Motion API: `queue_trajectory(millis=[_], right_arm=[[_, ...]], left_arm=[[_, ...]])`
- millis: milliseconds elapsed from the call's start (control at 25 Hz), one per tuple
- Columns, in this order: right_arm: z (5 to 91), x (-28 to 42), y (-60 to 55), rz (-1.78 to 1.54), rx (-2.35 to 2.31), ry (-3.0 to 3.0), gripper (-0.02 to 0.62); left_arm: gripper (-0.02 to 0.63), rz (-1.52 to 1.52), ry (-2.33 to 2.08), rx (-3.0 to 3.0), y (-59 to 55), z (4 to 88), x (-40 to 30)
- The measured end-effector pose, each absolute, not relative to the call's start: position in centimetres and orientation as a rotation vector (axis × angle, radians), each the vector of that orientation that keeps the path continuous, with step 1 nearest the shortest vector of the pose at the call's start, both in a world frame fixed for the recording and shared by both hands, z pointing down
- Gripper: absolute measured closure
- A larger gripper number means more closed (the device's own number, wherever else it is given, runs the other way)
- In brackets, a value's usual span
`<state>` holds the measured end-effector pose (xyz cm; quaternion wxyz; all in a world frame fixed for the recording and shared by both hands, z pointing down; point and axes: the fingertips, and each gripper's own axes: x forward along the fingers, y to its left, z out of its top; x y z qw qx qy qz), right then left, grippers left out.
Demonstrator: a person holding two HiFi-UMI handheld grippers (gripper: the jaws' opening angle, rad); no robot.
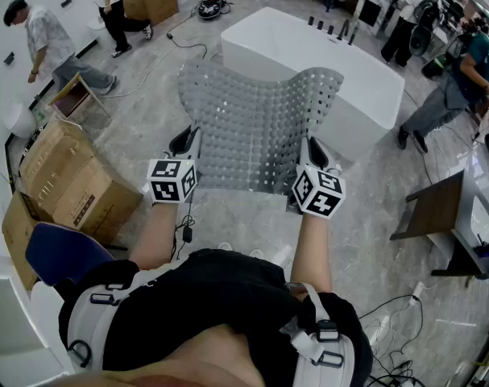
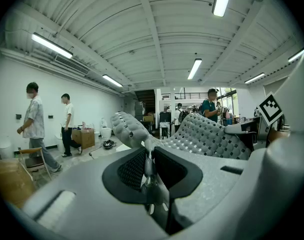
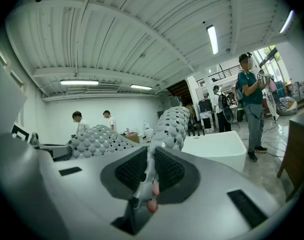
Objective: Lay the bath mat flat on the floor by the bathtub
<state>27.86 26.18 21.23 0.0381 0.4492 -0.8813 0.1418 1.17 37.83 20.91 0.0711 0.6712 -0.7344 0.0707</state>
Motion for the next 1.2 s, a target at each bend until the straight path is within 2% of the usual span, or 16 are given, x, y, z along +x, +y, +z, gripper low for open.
queue_trajectory(millis=[360,1200], right_arm=[[21.5,27.9,24.0,0.463,1.402,-2.682,0.538],[21.6,22.3,24.1,0.429,1.489,-2.673,0.538]], left_arm=[[0.548,0.213,-2.218,1.991,35.7,21.1,0.5],[0.545,0.211,-2.170,2.093,34.1,21.5,-4.8]])
